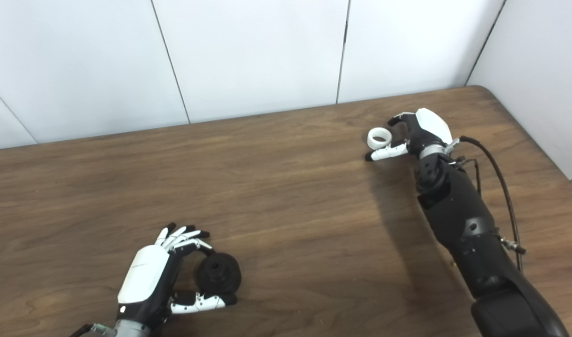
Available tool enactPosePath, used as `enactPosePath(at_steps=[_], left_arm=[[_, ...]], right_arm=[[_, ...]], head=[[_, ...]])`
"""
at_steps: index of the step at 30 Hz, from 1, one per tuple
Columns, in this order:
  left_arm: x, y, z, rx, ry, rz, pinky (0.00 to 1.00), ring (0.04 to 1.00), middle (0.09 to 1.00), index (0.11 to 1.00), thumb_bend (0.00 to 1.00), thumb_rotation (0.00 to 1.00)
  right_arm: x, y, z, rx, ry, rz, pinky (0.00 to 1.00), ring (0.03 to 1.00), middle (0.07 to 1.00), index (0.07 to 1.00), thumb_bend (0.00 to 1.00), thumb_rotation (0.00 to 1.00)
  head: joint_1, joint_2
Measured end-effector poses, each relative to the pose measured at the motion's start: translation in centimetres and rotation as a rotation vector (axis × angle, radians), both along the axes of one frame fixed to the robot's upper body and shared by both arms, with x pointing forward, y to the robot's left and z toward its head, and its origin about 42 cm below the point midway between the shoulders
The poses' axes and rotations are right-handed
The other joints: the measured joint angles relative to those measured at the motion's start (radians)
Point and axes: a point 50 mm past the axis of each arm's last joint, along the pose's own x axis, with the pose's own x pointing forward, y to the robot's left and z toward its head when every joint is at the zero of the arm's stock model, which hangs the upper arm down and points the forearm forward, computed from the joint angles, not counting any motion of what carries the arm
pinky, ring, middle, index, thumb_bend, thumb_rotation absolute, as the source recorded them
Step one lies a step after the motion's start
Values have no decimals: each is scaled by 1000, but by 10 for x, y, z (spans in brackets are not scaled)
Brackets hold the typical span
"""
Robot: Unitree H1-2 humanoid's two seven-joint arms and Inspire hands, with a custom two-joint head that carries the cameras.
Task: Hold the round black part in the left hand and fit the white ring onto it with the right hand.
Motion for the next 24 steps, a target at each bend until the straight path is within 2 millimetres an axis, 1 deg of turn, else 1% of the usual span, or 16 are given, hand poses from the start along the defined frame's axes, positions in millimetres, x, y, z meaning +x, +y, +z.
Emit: enactPosePath(at_steps=[10,23,24], left_arm=[[0,-1,0,-3,-2,-4,1000,892,801,485,522,48],[-1,-2,2,-2,1,-5,1000,895,800,485,522,48],[-1,-2,2,-2,1,-5,1000,896,800,485,522,48]], right_arm=[[3,4,1,-8,3,11,1000,972,925,700,778,315],[5,5,2,3,0,14,1000,974,907,602,752,252],[5,5,2,7,0,15,1000,976,905,537,616,195]], head=[[3,2],[5,11],[5,11]])
